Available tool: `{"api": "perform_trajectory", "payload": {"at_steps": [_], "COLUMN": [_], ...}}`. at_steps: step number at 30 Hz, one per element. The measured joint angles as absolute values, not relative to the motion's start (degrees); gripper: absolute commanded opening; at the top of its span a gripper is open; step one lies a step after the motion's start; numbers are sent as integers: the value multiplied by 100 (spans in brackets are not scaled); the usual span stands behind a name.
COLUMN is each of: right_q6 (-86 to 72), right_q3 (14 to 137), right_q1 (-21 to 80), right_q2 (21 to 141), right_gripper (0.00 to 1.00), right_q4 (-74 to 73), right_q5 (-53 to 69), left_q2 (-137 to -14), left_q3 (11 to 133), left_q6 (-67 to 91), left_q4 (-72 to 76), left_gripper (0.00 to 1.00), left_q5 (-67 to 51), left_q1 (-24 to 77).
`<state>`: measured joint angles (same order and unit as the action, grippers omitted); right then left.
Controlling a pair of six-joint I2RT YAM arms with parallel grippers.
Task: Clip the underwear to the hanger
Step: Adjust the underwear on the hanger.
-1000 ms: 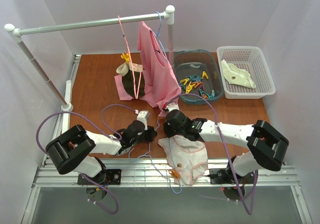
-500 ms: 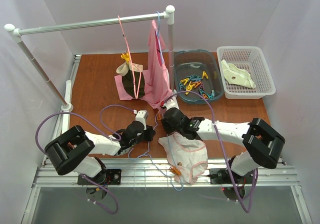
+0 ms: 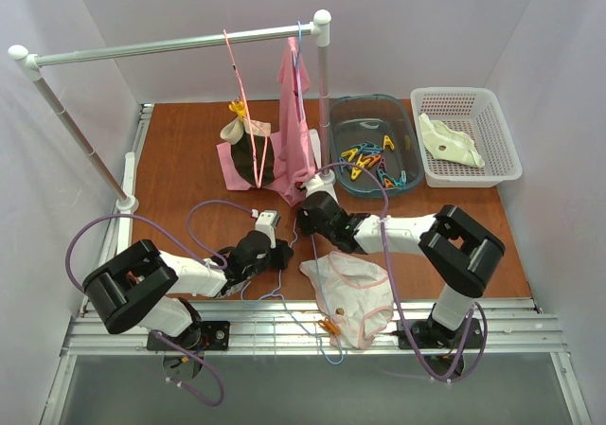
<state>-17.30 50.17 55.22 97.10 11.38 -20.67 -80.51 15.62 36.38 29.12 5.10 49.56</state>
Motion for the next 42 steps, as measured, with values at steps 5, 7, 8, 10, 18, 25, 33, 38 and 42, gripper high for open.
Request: {"api": "perform_trajectory", "payload": {"at_steps": [5,7,8,10,18,25,33,38,42], "right_q6": [-1706,-1691,-1686,-1680,-1621,-1599,-1592,-1605,-1608], "right_q3": [5124,5131,5133,5157,5428,5529,5454,5406,5247], "right_q1": [5509,5496,5487,5461,5352,5336,5336,5339,5367], "right_q2": [10106,10143,10145,10147,10401,10687,10516,10346,10162], "right_gripper": [44,44,44,44,45,45,45,45,45], "right_q4": [1378,1420,1446,1503,1653,1487,1181,864,676], "right_q5": [-1986,-1975,-1975,-1975,-2008,-2390,-2790,-2840,-2823], "left_q2": [-8051,-8051,-8051,-8051,-8044,-7883,-7734,-7736,-7747], "left_q3": [1546,1540,1535,1535,1494,1428,1398,1398,1398], "left_q6": [3623,3623,3621,3618,3621,3618,3645,3656,3669], "left_q4": [2939,2952,2958,2958,3022,2906,2718,2716,2729], "left_gripper": [0,0,0,0,0,0,0,0,0], "left_q5": [495,486,484,478,440,401,432,451,454], "left_q1": [4950,4945,4945,4945,4943,4939,4941,4941,4941]}}
